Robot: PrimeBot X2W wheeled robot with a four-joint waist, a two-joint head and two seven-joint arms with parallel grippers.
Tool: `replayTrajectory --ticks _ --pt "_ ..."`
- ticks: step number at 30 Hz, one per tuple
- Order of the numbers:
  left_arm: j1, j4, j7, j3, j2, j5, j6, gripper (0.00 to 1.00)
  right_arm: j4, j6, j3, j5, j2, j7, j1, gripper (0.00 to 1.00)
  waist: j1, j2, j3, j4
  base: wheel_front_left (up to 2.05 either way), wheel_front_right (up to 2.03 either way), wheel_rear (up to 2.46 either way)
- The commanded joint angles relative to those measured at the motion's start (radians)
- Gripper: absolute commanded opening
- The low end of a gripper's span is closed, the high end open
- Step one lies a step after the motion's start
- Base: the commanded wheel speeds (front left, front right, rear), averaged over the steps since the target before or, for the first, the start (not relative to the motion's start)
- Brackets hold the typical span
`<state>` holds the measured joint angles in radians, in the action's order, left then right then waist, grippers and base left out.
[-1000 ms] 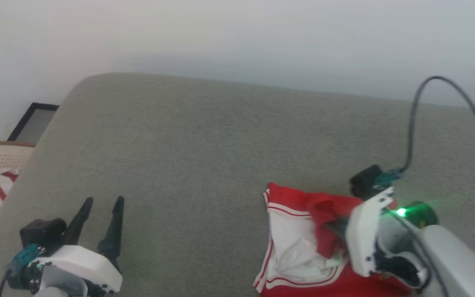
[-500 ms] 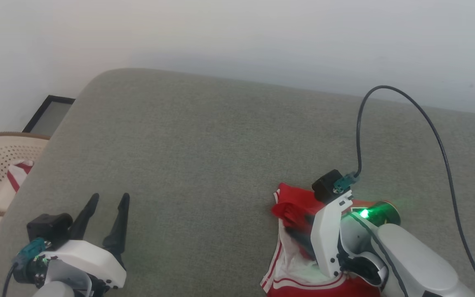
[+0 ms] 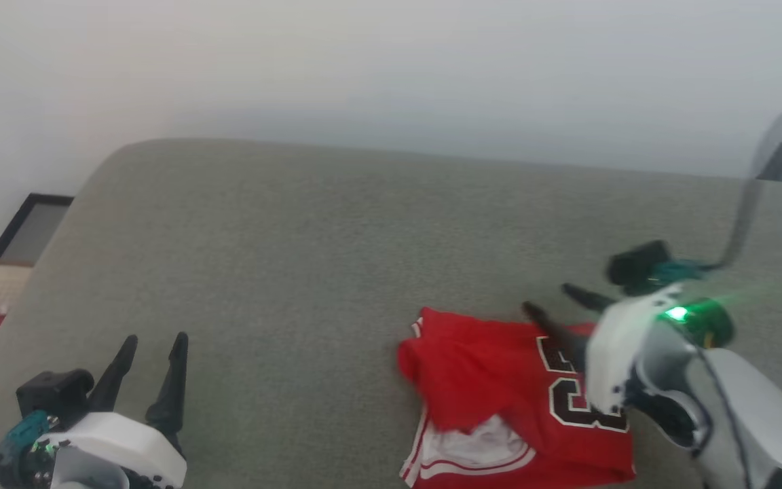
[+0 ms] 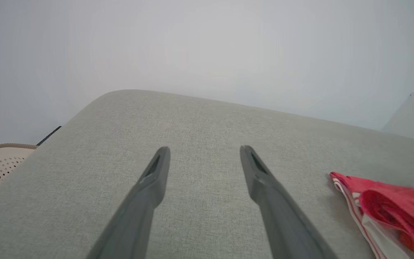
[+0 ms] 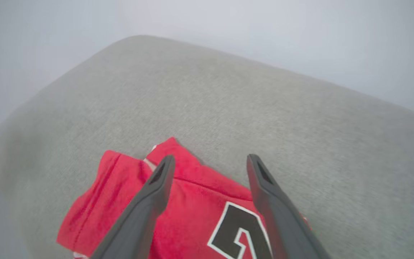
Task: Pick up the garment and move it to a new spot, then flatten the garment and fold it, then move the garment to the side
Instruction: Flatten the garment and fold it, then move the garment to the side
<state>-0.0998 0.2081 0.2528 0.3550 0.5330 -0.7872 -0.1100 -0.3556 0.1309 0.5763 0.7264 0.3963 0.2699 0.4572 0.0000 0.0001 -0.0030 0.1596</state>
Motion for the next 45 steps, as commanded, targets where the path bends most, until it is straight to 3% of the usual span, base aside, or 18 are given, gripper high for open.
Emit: replayTrajectory --ticks 1,14,26,45 --pt "0.016 -0.004 0.007 -0.007 0.005 0.003 -0.003 1.00 0.016 -0.001 -0.025 -0.005 0.007 -0.034 -0.025 1.00 0.0000 -0.0001 -0.010 -0.021 0.00 0.00 0.00" --pt "0.096 -0.033 0.012 -0.065 0.028 0.003 -0.020 1.00 0.110 -0.001 -0.300 -0.129 0.087 -0.295 -0.221 1.00 0.0000 -0.0001 -0.036 -0.126 0.00 0.00 0.00" --pt "0.148 -0.059 0.012 -0.112 0.035 0.004 -0.021 1.00 0.155 -0.001 -0.501 -0.227 0.026 -0.425 -0.398 1.00 0.0000 -0.0001 -0.055 -0.157 0.00 0.00 0.00" --pt "0.161 -0.079 0.012 -0.116 0.036 0.014 -0.020 1.00 0.194 -0.001 -0.578 -0.287 -0.045 -0.439 -0.485 1.00 0.0000 -0.0001 -0.056 -0.152 0.00 0.00 0.00"
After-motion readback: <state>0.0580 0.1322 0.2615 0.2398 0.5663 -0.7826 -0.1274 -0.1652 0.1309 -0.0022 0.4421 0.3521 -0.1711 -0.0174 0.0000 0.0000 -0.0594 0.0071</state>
